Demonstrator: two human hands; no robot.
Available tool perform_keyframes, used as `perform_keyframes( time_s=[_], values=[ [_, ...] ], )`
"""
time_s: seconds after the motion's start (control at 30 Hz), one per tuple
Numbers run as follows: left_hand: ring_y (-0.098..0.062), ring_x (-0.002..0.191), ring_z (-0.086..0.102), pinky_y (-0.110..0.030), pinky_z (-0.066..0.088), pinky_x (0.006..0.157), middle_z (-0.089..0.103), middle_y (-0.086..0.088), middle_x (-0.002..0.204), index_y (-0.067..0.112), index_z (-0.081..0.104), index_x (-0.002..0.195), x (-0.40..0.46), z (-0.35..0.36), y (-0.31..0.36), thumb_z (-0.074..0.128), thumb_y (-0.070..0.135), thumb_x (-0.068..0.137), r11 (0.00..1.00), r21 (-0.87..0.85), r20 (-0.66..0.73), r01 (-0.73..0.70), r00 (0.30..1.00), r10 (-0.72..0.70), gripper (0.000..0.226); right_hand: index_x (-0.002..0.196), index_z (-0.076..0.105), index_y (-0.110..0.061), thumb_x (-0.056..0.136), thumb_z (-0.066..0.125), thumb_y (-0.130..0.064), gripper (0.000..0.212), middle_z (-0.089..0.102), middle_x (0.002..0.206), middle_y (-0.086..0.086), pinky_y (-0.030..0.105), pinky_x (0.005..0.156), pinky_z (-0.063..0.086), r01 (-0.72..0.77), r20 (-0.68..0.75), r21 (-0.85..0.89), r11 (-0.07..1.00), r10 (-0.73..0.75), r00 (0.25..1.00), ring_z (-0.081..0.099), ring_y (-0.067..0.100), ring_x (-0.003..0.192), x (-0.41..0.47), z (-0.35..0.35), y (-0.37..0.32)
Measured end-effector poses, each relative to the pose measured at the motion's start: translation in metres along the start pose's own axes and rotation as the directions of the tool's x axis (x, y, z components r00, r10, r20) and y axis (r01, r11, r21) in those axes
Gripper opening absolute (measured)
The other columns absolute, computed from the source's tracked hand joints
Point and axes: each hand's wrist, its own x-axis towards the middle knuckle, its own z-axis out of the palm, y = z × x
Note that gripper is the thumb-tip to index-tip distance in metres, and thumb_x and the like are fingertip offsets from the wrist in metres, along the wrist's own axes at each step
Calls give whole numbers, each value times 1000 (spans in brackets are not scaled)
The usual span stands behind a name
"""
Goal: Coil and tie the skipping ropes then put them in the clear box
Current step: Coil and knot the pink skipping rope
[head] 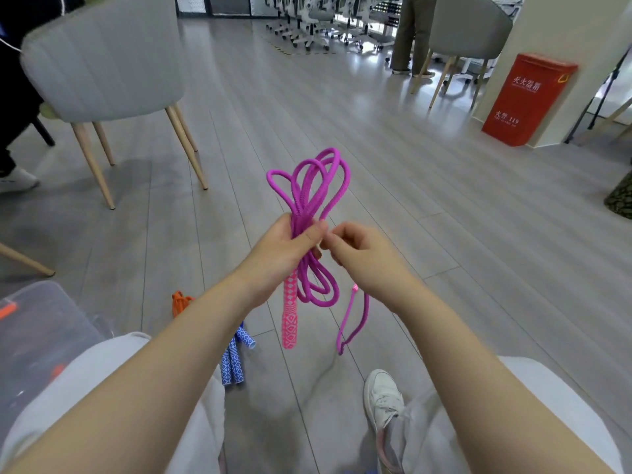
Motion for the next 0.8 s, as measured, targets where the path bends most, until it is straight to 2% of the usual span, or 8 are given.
perform_keyframes(
  time_s=[0.1, 0.23, 0.4, 0.53, 0.6, 0.67, 0.73, 0.8],
  values=[
    [-11, 75, 63, -25, 53, 68, 63, -2, 84, 15, 56, 100, 0, 0, -3, 68, 34, 86, 996, 83, 41, 34, 998, -37, 26, 82, 63, -17, 93, 52, -20, 16, 61, 67, -3, 29, 57, 43, 44, 48, -117, 992, -38, 998, 52, 11, 58, -3, 5, 1],
    [-5, 72, 62, -20, 50, 64, 65, 6, 82, 21, 58, 101, -1, 2, -5, 56, 28, 96, 995, 93, 5, 42, 999, -43, 8, 81, 64, -17, 93, 56, -28, 19, 64, 68, 4, 34, 60, 47, 52, 52, -152, 987, -45, 998, 52, 13, 59, -3, 6, 3],
    [-6, 71, 61, -21, 50, 64, 63, 5, 82, 19, 58, 102, -1, 1, -3, 49, 29, 100, 994, 92, -32, 51, 998, -48, 13, 88, 67, -19, 93, 60, -39, 22, 62, 70, 15, 38, 62, 47, 41, 96, -113, 993, -31, 995, 54, 23, 63, -2, 1, 4],
    [-20, 78, 68, -39, 55, 81, 70, 1, 79, 14, 54, 95, 6, -1, 1, 44, 23, 103, 944, -326, -160, 49, 981, -106, 15, 86, 67, -17, 90, 63, -40, 23, 57, 67, -1, 34, 65, 43, 2, 100, -55, 999, 3, 995, 49, 12, 62, -1, -18, 5],
    [-18, 70, 70, -37, 59, 72, 64, 1, 65, 11, 51, 84, 15, -13, 6, 43, 23, 103, 848, -529, -241, 26, 954, -179, 23, 86, 68, -17, 90, 62, -33, 18, 56, 66, -3, 31, 66, 42, -22, 89, -87, 996, 30, 996, 49, 10, 62, -1, -34, 7],
    [-14, 61, 68, -33, 56, 62, 56, 2, 62, 12, 49, 82, 23, -31, 8, 45, 24, 103, 786, -618, -340, -17, 907, -247, 23, 86, 69, -18, 91, 59, -25, 13, 58, 65, -5, 30, 66, 42, -61, 79, -108, 992, 70, 994, 49, 10, 62, -3, -52, 8],
    [-12, 56, 65, -32, 54, 64, 52, 3, 63, 14, 48, 84, 27, -46, 3, 47, 25, 102, 848, -530, -453, -29, 854, -254, 20, 85, 69, -19, 90, 56, -21, 14, 60, 66, -6, 30, 67, 42, -103, 65, -145, 984, 114, 991, 49, 11, 63, -5, -70, 11],
    [-10, 58, 65, -33, 53, 67, 52, 4, 66, 16, 49, 85, 27, -50, -4, 48, 26, 102, 945, -326, -519, -3, 836, -176, 19, 87, 68, -19, 91, 54, -17, 15, 60, 70, -5, 30, 67, 42, -126, 34, -185, 975, 135, 990, 49, 12, 64, -6, -81, 14]
  ],
)
